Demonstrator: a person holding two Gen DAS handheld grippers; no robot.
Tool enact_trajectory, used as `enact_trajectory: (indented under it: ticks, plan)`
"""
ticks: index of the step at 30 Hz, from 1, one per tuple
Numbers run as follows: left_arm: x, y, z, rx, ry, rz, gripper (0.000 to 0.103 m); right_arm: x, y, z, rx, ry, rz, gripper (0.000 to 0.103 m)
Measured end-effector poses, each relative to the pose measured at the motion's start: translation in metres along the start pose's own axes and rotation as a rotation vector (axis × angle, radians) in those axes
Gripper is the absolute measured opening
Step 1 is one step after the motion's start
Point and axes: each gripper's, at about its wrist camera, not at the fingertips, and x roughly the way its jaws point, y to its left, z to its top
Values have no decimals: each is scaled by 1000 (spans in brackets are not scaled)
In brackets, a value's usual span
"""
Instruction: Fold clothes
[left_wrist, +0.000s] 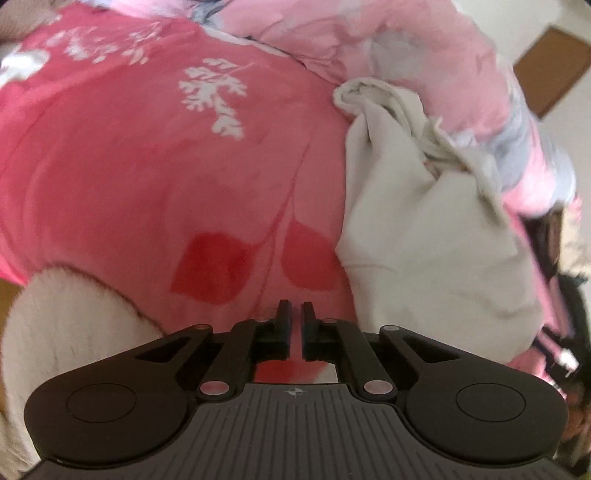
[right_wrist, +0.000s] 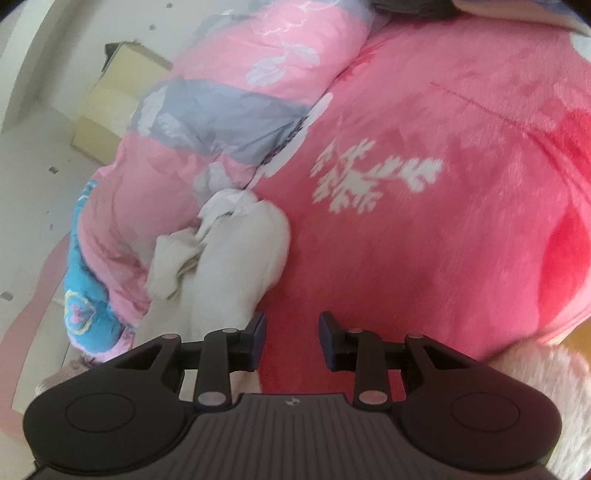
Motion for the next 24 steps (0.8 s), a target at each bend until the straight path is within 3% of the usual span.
enact_trajectory:
  ticks: [2,4,7,11,12,15,17,18,19,23,24]
  plan:
    - [-8,1,2,-8,-54,9,4,-4,6,-6,-23,4,12,34]
    - [-15,-1,4,2,-105,14,6,-8,14,-13,-52,4,42,43]
    - [-16,-3,7,11,-109,-13,9,-3,24,-21,-71,18,119,53]
    - [-11,-12,3,53,-110,-19,10,21,28,-24,-54,33,108,57]
    - [-12,-19,1,81,-129,-22,10,29,26,-24,-32,44,99,56]
    - [-15,-47,-3,192,-195,-53,11,45,30,-23,10,121,163,26]
    - [-14,-67,-3,266,-187,-103,24,49,45,-21,-7,138,203,26]
    - [-9,-77,-3,292,-156,-127,44,53,57,-17,-35,137,206,26]
    - [-4,-86,-3,310,-122,-146,58,60,67,-13,-50,147,212,26]
    - [22,-120,-4,398,-32,-209,61,95,99,0,-86,198,222,33]
    - [30,-128,-5,423,-21,-204,61,106,106,2,-90,214,221,42]
